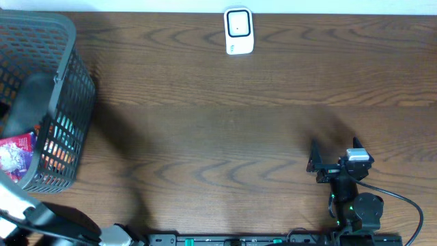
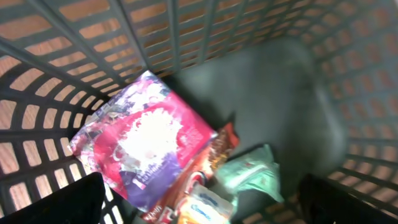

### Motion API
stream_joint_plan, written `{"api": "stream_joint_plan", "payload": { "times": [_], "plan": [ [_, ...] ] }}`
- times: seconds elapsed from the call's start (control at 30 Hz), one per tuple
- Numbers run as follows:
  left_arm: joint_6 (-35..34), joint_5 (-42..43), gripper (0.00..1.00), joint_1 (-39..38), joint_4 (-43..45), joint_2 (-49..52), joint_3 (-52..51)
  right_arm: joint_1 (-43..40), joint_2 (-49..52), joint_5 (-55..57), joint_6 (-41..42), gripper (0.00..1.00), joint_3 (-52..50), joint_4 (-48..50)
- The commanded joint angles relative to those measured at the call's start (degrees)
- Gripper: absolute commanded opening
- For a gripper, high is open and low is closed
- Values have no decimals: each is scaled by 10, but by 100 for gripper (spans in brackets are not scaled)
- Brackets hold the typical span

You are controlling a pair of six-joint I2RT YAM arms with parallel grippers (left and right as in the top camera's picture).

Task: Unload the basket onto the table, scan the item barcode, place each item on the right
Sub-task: 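Reach the left gripper into the basket and grasp the purple-red package, then lift the purple-red package out and place it on the table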

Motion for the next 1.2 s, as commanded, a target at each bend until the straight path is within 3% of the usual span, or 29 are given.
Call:
{"api": "stream_joint_plan", "payload": {
  "times": [0.0,0.2,0.4,0.6,0.9,1.03,1.1,1.17],
  "plan": [
    [0,-66,98,-2,0,49,5,3,-4,2,-6,99,0,-2],
    [-6,-122,98,-27,11,119,5,3,-4,2,-6,99,0,-2],
    [-64,-244,98,-71,13,178,5,3,-4,2,-6,99,0,-2],
    [-116,-243,98,-75,19,229,5,3,-4,2,-6,99,0,-2],
    [-104,-240,97,-74,30,294,5,3,-4,2,-6,99,0,-2],
    [-102,-240,35,-74,22,296,5,3,-4,2,-6,99,0,-2],
    [-102,-240,12,-74,15,295,5,3,-4,2,-6,99,0,-2],
    [-102,-240,8,-74,3,294,5,3,-4,2,-6,99,0,-2]
  ]
}}
